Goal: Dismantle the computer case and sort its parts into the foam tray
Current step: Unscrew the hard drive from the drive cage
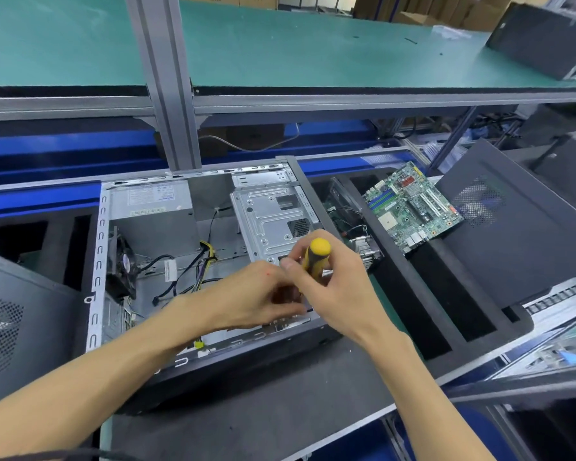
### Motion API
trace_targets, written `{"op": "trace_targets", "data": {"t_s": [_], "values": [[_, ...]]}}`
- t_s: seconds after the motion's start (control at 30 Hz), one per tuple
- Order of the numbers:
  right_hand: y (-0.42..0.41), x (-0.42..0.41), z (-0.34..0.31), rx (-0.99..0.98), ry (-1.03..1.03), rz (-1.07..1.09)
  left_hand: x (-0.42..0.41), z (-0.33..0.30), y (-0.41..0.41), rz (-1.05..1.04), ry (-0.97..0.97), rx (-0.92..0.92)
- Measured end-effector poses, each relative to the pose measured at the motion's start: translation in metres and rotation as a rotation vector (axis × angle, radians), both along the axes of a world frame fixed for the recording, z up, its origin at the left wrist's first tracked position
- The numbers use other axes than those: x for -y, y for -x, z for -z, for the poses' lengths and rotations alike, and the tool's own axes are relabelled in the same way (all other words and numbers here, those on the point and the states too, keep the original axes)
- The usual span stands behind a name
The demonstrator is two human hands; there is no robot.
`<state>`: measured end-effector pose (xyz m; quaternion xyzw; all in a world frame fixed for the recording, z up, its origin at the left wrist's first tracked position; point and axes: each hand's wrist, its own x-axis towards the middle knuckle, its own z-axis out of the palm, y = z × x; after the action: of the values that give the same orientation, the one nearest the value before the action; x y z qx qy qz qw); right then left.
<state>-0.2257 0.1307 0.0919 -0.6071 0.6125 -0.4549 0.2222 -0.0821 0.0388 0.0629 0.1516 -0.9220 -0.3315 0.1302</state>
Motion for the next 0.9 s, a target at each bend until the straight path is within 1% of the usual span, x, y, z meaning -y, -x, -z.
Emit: {"op": "trace_targets", "data": {"t_s": [0.1, 0.17, 0.23, 0.33, 0.4, 0.53, 0.6, 0.67, 0.73, 0.8, 0.9], "values": [[-0.004, -0.001, 0.005, -0.056, -0.005, -0.020, 0.000, 0.000, 0.001, -0.057, -0.016, 0.020], [-0.003, -0.001, 0.007, -0.049, -0.023, -0.034, 0.006, -0.002, -0.003, -0.015, -0.077, 0.055], [-0.002, -0.001, 0.007, -0.023, -0.048, -0.028, 0.010, -0.005, -0.005, 0.023, -0.096, 0.055], [-0.003, 0.000, 0.006, 0.020, -0.078, -0.009, 0.004, -0.002, 0.000, 0.012, -0.019, 0.034], [-0.004, 0.002, 0.007, 0.033, -0.053, 0.009, -0.001, 0.000, 0.002, 0.000, 0.018, 0.058], [-0.005, 0.002, 0.011, 0.026, -0.026, 0.016, 0.002, 0.005, 0.001, -0.008, -0.099, 0.055], [-0.006, 0.001, 0.015, 0.059, -0.054, 0.027, -0.001, 0.005, 0.005, -0.042, -0.113, 0.057], [-0.007, -0.001, 0.018, 0.090, -0.091, 0.058, -0.001, 0.002, 0.007, -0.034, -0.109, 0.075], [-0.006, -0.001, 0.020, 0.066, -0.097, 0.088, 0.005, -0.003, 0.003, -0.022, -0.184, 0.098], [-0.003, -0.001, 0.019, 0.064, -0.086, 0.092, 0.019, -0.007, -0.005, -0.070, -0.289, 0.093], [-0.001, -0.002, 0.019, 0.070, -0.064, 0.083, 0.034, -0.007, -0.017, -0.151, -0.316, 0.075]]}}
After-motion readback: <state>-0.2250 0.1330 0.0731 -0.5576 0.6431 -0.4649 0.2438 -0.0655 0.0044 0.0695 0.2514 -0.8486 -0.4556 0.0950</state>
